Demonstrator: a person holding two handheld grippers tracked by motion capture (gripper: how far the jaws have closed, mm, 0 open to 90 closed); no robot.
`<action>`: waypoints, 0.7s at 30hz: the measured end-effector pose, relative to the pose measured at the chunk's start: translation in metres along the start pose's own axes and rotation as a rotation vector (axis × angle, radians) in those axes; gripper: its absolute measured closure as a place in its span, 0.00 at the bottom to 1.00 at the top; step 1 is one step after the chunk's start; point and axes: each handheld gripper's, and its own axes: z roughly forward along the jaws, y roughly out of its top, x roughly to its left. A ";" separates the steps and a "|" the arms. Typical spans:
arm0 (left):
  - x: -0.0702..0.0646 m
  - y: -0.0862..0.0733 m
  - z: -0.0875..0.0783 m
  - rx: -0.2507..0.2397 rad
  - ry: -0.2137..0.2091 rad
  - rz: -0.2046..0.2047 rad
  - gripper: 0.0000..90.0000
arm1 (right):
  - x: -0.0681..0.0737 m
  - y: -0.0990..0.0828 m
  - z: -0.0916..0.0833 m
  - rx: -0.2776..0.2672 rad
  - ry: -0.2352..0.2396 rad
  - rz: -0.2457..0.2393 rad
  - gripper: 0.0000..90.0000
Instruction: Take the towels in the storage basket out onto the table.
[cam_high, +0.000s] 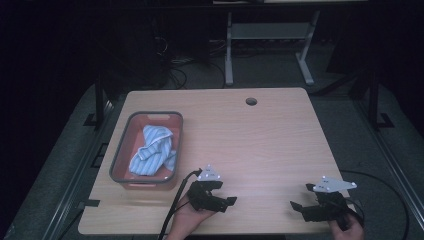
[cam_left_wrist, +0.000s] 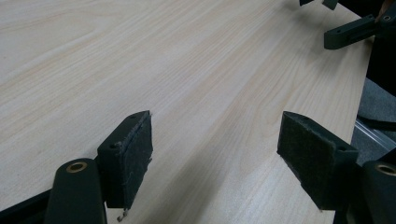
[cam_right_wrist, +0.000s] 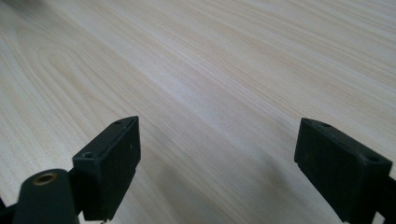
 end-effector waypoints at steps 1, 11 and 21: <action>0.000 0.000 0.000 0.001 0.000 0.000 0.29 | 0.000 0.000 0.000 0.001 0.000 0.002 0.15; -0.002 0.000 0.001 0.006 0.011 0.012 0.29 | 0.002 0.001 0.000 0.006 0.000 0.003 0.15; -0.002 0.002 0.003 0.024 0.029 0.028 0.29 | 0.001 0.000 -0.002 -0.003 -0.010 0.003 0.15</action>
